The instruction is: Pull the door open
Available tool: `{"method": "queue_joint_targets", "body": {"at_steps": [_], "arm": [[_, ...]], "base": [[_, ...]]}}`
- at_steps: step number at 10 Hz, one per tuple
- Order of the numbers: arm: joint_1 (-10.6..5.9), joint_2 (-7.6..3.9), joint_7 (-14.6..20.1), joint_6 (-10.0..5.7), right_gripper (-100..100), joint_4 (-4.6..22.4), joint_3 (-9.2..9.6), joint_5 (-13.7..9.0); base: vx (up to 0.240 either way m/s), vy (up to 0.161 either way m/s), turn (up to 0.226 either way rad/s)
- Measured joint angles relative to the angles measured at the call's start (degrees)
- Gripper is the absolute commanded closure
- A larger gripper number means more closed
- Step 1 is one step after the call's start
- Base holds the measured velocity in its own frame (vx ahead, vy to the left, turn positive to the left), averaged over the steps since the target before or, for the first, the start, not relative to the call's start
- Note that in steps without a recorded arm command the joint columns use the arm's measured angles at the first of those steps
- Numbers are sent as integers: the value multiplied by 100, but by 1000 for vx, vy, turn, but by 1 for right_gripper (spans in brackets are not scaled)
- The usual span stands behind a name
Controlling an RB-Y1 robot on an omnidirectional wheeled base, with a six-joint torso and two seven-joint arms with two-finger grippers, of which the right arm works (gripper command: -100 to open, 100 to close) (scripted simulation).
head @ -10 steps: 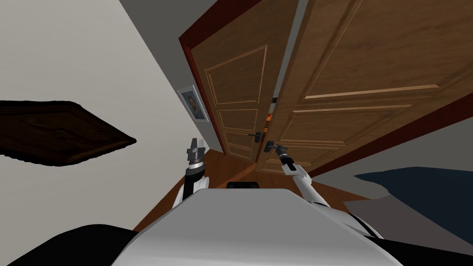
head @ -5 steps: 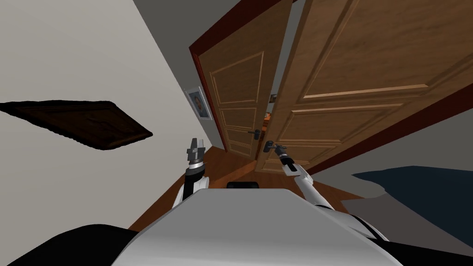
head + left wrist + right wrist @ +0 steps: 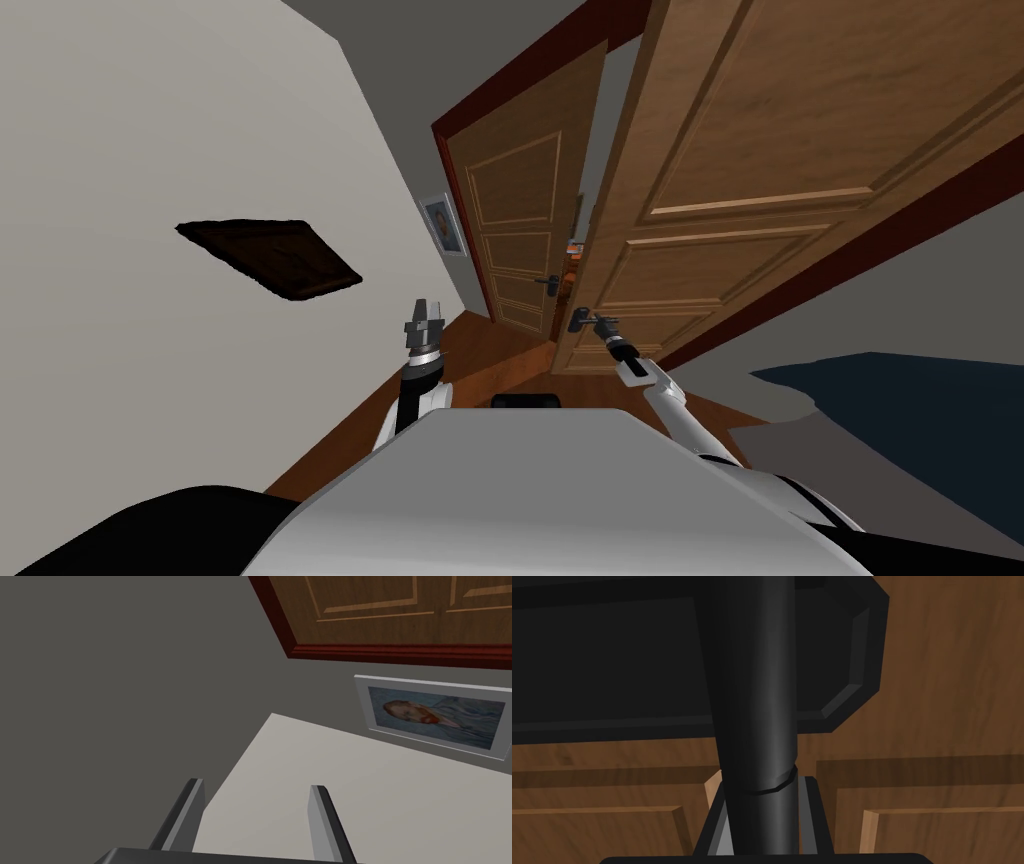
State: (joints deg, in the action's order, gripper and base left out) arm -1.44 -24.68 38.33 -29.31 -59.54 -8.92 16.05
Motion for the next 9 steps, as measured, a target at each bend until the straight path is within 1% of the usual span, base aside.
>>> {"method": "queue_joint_targets", "body": {"at_steps": [1,2,3,5,7,9], "arm": [[36,-34,67,-45,100,-40,41,23],[56,-30,77,-49,100,-30,55,30],[137,-88,140,-112,100,-68,73,60],[227,-198,295,-287,100,-109,118,113],[384,-326,481,-510,100,-178,184,179],[487,-429,652,-723,100,-187,268,255]], "base": [[-108,-28,9],[-153,-60,99],[-199,-75,121],[-192,-86,104],[-195,-98,103],[-204,-113,103]]}}
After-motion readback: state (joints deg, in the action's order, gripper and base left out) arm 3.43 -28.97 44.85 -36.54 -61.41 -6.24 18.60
